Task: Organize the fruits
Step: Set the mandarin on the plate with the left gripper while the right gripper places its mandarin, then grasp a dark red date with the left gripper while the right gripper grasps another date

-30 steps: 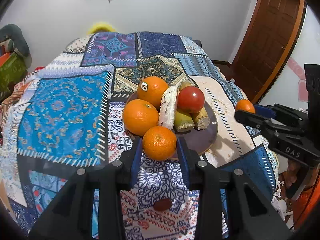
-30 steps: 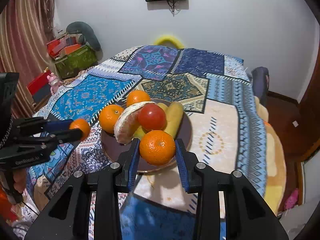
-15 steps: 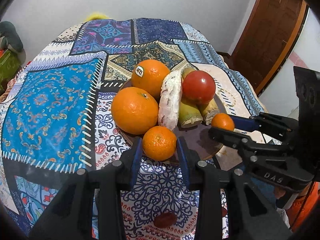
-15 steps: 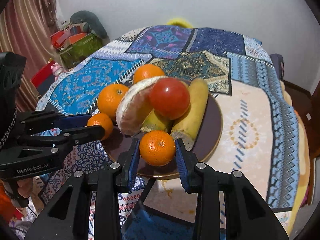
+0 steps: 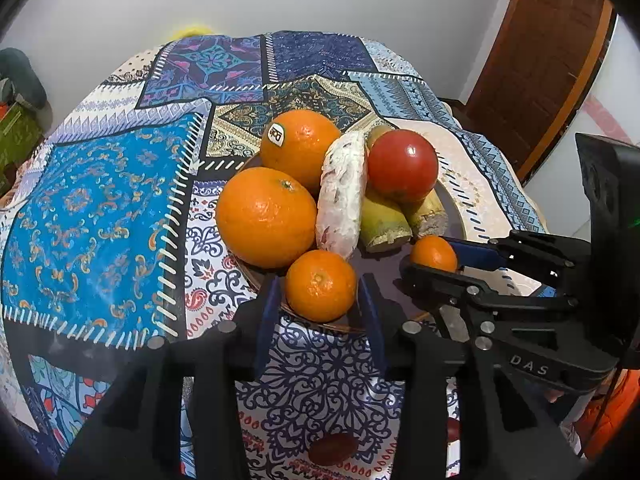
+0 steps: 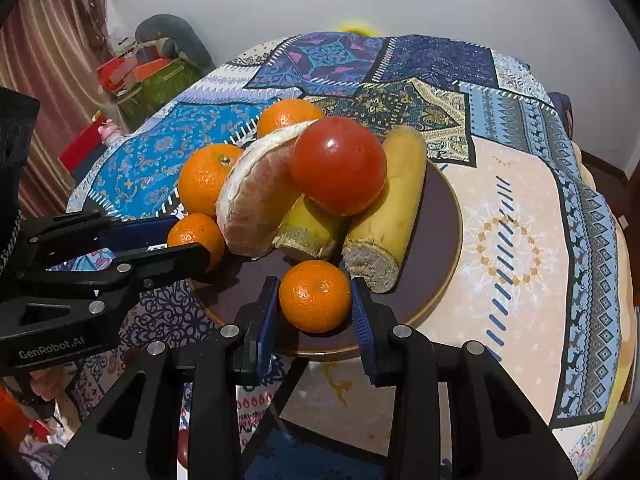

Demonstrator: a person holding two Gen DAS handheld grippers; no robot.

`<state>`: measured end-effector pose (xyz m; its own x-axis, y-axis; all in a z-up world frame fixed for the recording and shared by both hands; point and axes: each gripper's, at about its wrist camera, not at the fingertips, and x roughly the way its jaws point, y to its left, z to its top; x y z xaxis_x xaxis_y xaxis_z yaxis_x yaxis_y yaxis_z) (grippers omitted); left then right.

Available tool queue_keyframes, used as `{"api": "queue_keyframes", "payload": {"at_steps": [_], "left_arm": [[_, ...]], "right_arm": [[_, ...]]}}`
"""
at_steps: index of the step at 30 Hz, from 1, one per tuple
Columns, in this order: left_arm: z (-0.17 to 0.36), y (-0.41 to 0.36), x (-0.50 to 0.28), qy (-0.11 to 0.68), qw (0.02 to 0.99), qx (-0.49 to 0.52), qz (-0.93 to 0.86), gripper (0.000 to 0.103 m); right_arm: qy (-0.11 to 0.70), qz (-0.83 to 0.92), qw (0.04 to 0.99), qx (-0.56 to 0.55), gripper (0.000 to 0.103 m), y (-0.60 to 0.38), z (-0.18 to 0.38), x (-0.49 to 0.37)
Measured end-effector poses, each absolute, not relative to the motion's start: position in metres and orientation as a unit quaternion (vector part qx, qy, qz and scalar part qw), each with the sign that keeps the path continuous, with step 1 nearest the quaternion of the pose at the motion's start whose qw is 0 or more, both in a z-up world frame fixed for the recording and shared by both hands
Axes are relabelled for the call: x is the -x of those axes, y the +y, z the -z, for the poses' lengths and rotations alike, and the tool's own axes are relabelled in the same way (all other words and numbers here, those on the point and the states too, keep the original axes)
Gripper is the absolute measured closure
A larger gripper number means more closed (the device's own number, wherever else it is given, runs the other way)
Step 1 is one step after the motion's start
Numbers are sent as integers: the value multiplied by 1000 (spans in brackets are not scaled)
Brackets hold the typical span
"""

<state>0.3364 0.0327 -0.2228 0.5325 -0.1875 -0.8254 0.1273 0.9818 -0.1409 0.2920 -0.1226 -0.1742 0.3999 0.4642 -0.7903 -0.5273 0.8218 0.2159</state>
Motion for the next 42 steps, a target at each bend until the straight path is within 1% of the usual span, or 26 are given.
{"api": "queue_keyframes", "payload": {"at_steps": [3,5,13,22,31,42], "left_arm": [[221,34,-332,477,873,38,94,61],[219,34,-327,475,875,36,91,58],[205,42,-301,469,878,38,81,58],[197,48,-267,473,877,33,70,58],[208,60,-240,487,870,52,59,58],[224,50,-228,503,860,43,72,58]], "right_arm": [[462,-303,832,40,66,-121,173,-290],[456,-301,836,48,60,-121,170,-287],[436,-297,848,56,60,-124,150,-270],[434,-297,848,69,60,-128,136,-235],[449,-306,837,64,60,-126,141,-209],[469,-323,818,82,60,-114,155,-186]]}}
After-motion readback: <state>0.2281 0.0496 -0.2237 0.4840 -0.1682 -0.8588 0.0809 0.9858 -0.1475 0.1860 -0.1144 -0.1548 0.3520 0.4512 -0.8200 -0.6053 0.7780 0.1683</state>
